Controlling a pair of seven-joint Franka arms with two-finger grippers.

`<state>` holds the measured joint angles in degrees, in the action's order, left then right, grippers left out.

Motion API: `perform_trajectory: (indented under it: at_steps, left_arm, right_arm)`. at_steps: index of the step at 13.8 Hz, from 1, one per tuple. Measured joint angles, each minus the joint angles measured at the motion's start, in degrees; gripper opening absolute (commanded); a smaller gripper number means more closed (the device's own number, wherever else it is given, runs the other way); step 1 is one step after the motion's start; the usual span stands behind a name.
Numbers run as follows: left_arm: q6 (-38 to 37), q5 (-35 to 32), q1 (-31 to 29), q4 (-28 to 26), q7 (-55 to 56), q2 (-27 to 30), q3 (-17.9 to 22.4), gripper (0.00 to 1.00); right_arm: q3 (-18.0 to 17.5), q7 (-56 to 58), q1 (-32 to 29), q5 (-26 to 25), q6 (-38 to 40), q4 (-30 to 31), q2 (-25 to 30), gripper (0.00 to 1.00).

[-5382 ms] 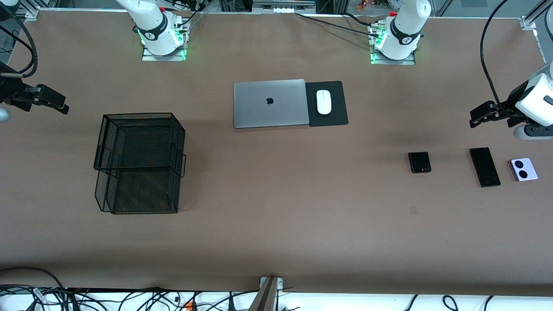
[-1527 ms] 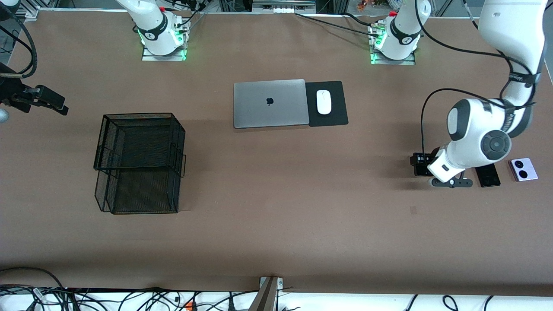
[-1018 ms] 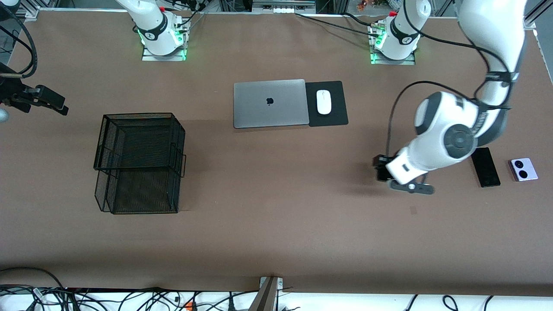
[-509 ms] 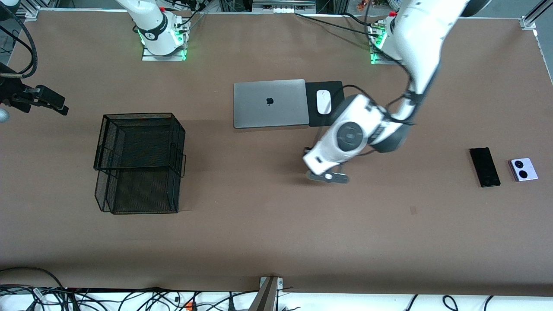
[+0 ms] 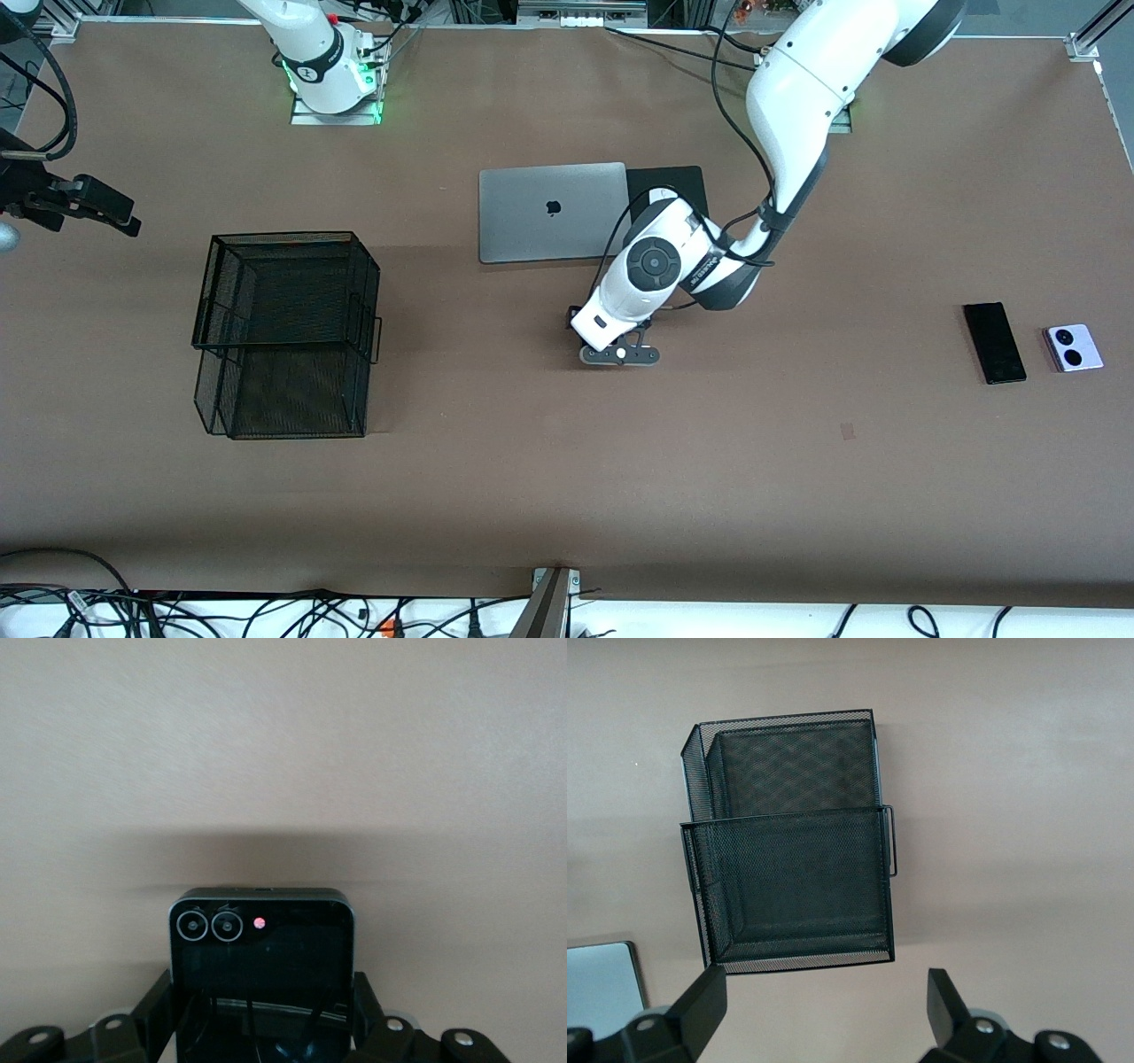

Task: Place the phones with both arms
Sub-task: 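Carry the flip phone beside the laptop and open the left gripper, then reach the right gripper to the flip phone while the left gripper reaches the tall phone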

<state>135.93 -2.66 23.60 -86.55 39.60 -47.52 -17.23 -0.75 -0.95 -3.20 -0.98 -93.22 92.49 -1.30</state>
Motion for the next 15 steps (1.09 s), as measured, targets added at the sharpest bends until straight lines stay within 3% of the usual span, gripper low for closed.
perform_trajectory:
  at_steps: [1, 8, 11, 15]
  left_arm:
    - [1.12, 0.0, 0.75, 0.0, 0.63, -0.7, 0.01, 1.0]
    - [1.03, 0.0, 1.4, 1.4, 2.17, -1.12, 0.56, 1.0]
    - [-11.22, 0.0, -1.03, 3.51, 3.06, 4.82, 1.36, 1.0]
    - [-32.59, -0.1, -9.13, 3.8, 3.05, 14.87, 4.1, 1.0]
  right_arm:
    - [-0.01, 0.0, 0.0, 0.0, 0.0, 0.0, -0.16, 1.0]
    - [-0.66, -0.02, 0.23, 0.01, -0.09, 0.01, -0.77, 1.0]
    - [-0.88, -0.66, 1.49, 0.25, -1.37, 0.04, -1.77, 1.0]
    - [-1.19, -8.88, 7.03, 0.3, -4.23, 0.08, -4.52, 1.0]
